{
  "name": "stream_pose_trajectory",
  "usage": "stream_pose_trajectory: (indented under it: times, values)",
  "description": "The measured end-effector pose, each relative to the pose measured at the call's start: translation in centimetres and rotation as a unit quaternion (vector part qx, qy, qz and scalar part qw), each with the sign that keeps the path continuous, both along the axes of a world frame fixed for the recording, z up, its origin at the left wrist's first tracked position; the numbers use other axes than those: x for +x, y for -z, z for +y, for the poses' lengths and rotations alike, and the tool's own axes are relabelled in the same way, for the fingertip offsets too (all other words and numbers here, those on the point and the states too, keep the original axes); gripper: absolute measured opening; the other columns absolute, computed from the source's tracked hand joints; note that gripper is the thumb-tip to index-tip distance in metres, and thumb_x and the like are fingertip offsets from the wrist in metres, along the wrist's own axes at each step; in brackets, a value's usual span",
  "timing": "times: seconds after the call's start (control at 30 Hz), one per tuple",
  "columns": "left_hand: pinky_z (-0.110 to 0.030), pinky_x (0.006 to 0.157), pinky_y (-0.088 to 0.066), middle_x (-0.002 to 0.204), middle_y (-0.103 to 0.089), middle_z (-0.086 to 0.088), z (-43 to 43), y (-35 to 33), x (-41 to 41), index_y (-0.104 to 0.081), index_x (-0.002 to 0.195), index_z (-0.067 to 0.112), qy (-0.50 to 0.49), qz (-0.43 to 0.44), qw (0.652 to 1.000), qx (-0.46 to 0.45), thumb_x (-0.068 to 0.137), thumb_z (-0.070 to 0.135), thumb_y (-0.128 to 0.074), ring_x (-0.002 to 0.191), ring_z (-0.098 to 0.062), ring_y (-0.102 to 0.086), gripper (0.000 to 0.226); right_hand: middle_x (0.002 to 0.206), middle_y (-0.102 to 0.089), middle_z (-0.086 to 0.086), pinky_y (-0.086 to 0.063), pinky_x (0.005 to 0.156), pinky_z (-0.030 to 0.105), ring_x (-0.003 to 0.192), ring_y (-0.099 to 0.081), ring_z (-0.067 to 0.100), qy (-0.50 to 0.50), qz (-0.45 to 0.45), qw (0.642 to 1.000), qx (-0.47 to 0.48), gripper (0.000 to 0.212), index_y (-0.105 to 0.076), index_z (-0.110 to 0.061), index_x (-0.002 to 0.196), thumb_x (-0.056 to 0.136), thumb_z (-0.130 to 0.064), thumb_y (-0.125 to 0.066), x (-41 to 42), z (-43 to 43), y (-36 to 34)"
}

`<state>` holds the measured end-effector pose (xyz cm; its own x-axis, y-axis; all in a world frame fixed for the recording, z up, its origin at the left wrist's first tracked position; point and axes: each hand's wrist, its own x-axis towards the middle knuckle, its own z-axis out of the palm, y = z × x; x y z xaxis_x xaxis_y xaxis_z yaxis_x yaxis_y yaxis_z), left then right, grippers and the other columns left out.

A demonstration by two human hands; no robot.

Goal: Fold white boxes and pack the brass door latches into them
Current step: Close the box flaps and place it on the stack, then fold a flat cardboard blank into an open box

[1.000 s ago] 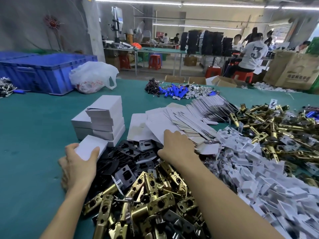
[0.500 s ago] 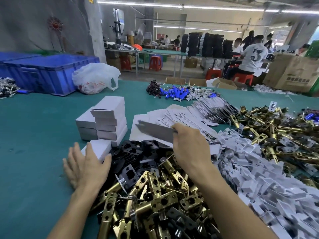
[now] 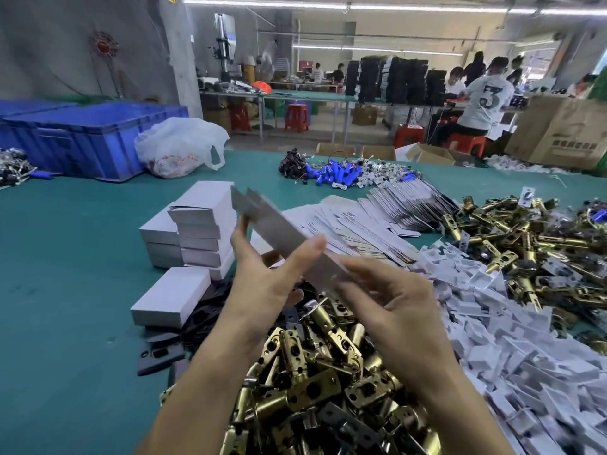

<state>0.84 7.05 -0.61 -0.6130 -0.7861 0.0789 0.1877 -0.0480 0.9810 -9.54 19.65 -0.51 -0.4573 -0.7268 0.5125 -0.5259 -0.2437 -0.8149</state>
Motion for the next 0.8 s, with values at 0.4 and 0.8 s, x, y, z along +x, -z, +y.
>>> stream_pose_trajectory:
  times: [0.4,0.8]
  values:
    - [-0.046,0.089,-0.051,0.109,-0.057,-0.014,0.3,-2.8,-0.5,-0.045,0.145,0.002,0.122,0.05,0.97,0.204,0.064,0.073,-0.066,0.096,-0.032,-0.064,0.11,0.118,-0.067,-0.02,-0.046,0.088,0.012,0.113,-0.061,0.003,-0.03,0.065,0.997,0.041,0.046,-0.068,-0.036,0.115,0.072,-0.052,-0.077,-0.9,0.4,-0.3]
    - [-0.036,0.075,-0.047,0.084,-0.074,-0.004,0.1,-1.2,-2.1,-0.066,0.115,0.018,0.212,0.02,0.946,0.246,0.086,0.074,-0.048,0.08,-0.021,-0.073,0.065,0.131,-0.057,-0.006,-0.055,0.08,0.018,0.114,-0.059,0.009,0.004,0.206,0.978,-0.026,0.055,-0.062,-0.022,0.129,0.076,-0.012,-0.072,-1.2,-1.1,1.5]
